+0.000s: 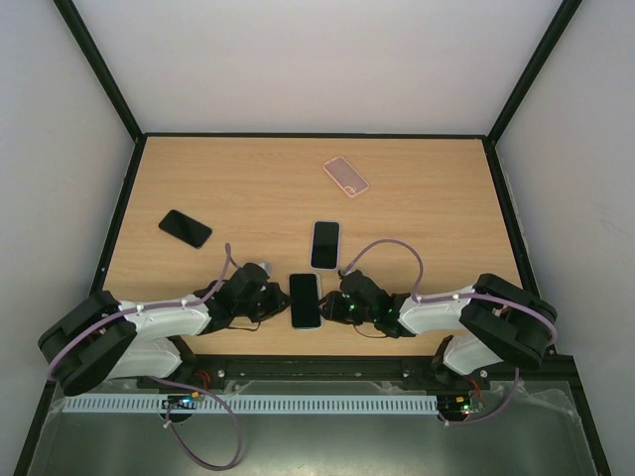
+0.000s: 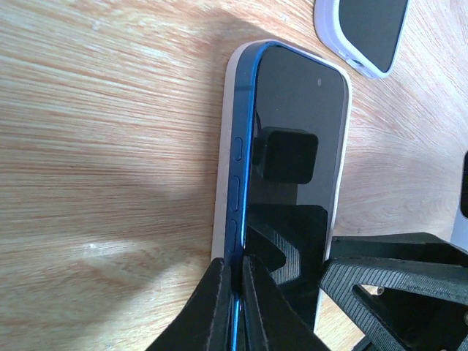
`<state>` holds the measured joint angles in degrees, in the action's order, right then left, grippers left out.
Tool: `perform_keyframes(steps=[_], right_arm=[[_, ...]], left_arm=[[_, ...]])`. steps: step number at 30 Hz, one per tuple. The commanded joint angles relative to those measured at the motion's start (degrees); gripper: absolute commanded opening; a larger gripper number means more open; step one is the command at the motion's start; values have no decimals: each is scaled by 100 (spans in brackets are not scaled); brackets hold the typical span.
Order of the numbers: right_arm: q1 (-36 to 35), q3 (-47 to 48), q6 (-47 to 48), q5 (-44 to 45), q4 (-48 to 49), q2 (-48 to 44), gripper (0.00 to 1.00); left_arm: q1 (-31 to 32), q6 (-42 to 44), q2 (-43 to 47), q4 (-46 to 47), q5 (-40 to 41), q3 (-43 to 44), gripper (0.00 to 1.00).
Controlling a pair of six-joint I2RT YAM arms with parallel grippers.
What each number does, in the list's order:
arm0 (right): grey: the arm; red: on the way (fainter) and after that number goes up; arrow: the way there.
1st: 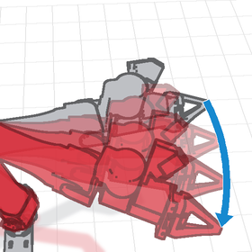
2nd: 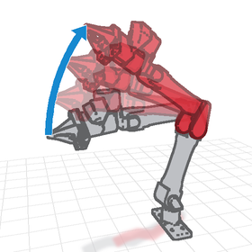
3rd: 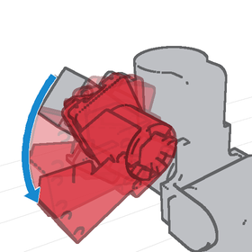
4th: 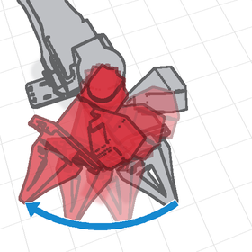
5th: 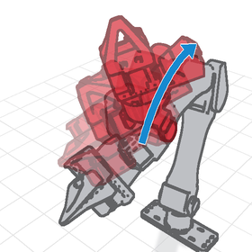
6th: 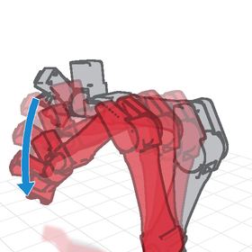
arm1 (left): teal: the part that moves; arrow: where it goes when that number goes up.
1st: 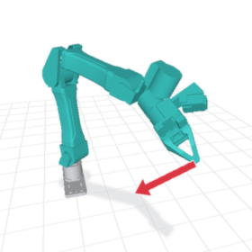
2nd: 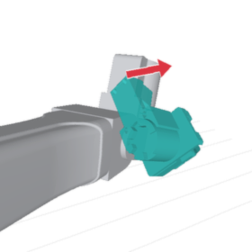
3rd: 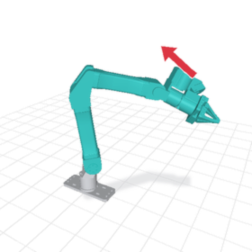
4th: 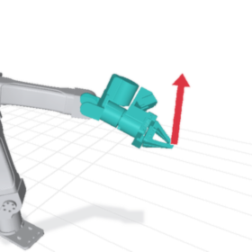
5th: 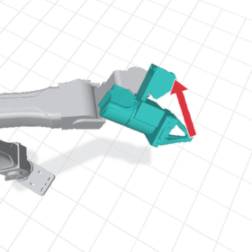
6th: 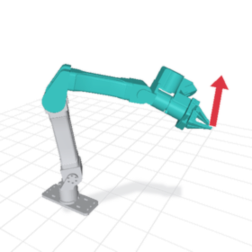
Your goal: Put the phone into the phone case
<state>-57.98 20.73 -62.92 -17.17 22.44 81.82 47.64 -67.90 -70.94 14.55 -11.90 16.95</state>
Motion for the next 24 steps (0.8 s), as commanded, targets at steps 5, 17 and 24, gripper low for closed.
perform_keyframes(steps=[5, 17, 24], right_arm=[[-48, -101, -495, -350, 1079, 305, 24], [2, -30, -104, 357, 31, -181, 35], [81, 20, -207, 563, 77, -158, 39]], left_arm=[[278, -6, -321, 166, 69, 340, 4], [218, -87, 28, -499, 578, 425, 19], [-49, 110, 127, -608, 565, 383, 19]])
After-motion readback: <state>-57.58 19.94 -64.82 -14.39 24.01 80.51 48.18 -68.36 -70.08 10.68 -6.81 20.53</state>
